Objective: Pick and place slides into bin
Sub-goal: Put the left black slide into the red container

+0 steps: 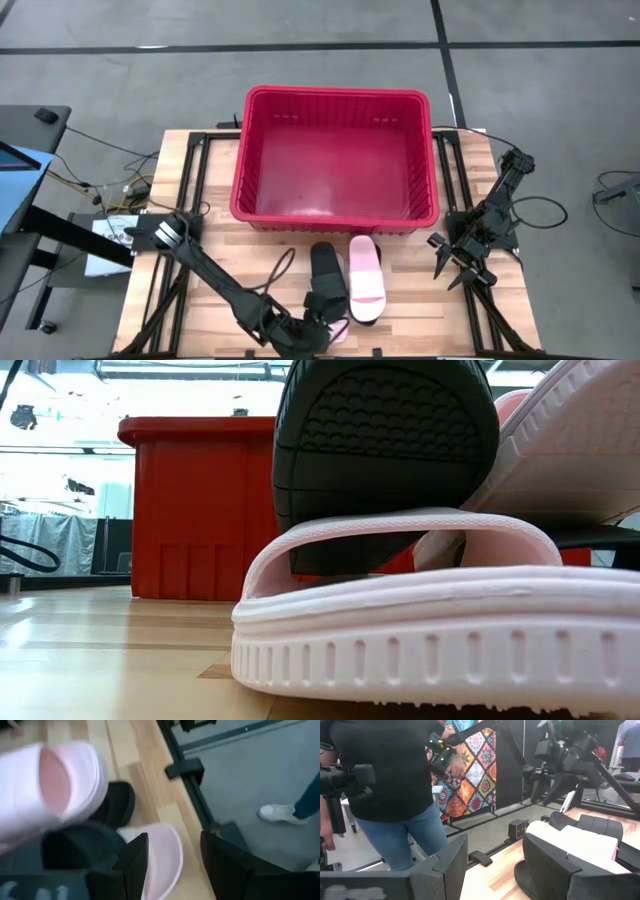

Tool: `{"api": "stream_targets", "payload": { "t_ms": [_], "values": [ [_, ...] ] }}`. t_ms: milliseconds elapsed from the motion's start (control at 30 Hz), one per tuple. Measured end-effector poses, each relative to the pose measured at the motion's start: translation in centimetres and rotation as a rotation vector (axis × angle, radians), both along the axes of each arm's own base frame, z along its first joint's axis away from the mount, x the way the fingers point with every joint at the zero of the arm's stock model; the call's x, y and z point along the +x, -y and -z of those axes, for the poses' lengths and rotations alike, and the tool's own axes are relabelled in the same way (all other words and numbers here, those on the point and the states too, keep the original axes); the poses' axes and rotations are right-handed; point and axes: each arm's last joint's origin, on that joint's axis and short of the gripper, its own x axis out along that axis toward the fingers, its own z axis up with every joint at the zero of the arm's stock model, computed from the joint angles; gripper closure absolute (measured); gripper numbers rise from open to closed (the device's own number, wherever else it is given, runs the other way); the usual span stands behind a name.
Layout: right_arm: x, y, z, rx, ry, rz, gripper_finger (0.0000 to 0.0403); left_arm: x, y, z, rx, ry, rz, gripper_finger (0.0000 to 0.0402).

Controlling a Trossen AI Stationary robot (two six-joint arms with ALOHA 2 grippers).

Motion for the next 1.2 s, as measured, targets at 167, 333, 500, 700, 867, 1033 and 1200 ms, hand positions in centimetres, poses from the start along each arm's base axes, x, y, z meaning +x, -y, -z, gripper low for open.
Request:
{"api": "stream_targets", "payload": {
  "t_ms": [167, 333, 500, 700, 867, 1033, 1200],
  "values": [
    [0.0, 0.0, 0.0, 0.000, 0.000, 0.000, 0.0219, 0.2, -0.3, -0.1, 0.072, 0.016, -0.020, 0.0229],
    [0.0, 0.0, 0.0, 0.000, 0.000, 0.000, 0.0219, 0.1, -0.7, 0.1, 0.095, -0.019, -0.027, 0.0229],
    [0.0, 0.0, 0.0, 0.000, 0.000, 0.000, 0.0219, 0.2, -1.1, 0.3, 0.100, -0.036, -0.042, 0.0229],
    [0.0, 0.0, 0.0, 0.000, 0.000, 0.000, 0.0219, 0.4, -1.9, 0.5, 0.094, -0.084, -0.055, 0.0229],
    [0.0, 0.0, 0.0, 0.000, 0.000, 0.000, 0.0219, 0.8, -2.4, 0.6, 0.090, -0.097, -0.055, 0.0229],
    [0.0, 0.0, 0.0, 0.000, 0.000, 0.000, 0.0219, 1.0, -2.7, 0.6, 0.066, -0.119, -0.029, 0.0229],
    [0.0, 0.0, 0.0, 0.000, 0.000, 0.000, 0.0219, 1.1, -2.5, 1.1, 0.061, -0.134, -0.006, 0.0229]
  ]
}}
